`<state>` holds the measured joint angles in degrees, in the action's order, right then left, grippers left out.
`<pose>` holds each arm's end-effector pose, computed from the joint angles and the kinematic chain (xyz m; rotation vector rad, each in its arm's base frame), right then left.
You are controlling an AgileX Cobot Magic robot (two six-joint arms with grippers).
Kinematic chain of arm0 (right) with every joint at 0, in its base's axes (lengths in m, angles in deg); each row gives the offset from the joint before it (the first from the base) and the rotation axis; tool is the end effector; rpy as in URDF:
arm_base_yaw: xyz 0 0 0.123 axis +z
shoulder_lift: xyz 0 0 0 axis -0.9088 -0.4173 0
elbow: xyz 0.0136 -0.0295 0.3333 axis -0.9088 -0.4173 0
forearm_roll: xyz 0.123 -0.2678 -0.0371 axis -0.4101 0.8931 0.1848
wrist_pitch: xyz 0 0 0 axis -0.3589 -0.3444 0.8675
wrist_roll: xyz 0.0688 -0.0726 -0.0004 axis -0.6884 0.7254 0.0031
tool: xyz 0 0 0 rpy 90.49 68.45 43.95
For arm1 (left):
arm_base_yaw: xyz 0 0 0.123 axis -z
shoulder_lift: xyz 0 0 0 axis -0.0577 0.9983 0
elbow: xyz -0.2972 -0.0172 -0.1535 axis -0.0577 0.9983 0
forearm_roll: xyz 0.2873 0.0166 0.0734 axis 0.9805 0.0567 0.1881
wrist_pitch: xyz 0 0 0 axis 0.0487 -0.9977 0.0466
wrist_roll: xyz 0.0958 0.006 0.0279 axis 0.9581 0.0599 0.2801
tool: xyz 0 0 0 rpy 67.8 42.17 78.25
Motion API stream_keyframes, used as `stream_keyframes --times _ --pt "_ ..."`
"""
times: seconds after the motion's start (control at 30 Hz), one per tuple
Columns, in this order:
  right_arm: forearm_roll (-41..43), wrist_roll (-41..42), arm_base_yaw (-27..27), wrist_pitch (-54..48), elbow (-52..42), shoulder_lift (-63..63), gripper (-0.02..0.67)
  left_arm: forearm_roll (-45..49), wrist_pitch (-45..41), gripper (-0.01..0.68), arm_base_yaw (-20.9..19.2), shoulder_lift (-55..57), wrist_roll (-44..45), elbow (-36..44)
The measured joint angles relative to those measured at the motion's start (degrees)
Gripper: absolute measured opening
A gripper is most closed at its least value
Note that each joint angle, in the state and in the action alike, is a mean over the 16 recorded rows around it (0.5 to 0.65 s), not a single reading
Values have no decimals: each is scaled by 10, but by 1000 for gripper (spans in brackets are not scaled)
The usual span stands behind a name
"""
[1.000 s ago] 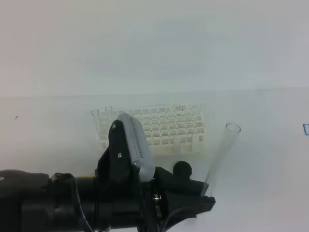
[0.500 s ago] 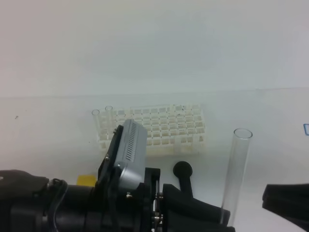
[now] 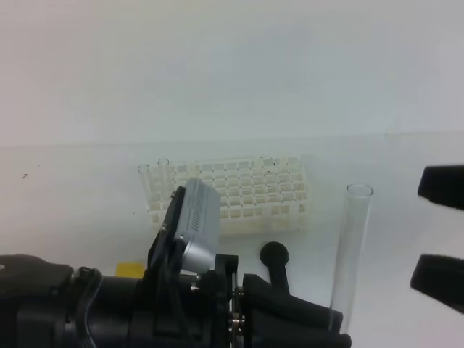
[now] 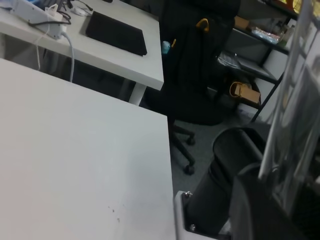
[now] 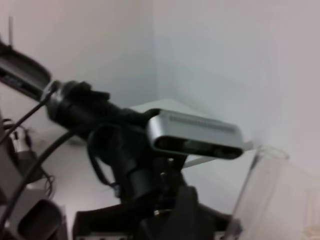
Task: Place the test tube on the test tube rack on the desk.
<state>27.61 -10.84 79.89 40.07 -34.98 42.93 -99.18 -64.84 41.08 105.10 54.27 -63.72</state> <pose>0.1149 0.1207 0.3915 -0.9864 1.3842 1.0887 0.1433 -0.2176 0.3047 1.1845 1.5080 -1.4549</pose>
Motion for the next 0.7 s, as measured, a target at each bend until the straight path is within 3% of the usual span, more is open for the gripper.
stream_keyframes --times 0.2,0.7 --pt "-20 -16 0 -4 9 -26 639 -3 -1 0 0 0 -9 0" --pt "-104 4 0 63 10 -143 659 -6 16 0 1 1 -10 0"
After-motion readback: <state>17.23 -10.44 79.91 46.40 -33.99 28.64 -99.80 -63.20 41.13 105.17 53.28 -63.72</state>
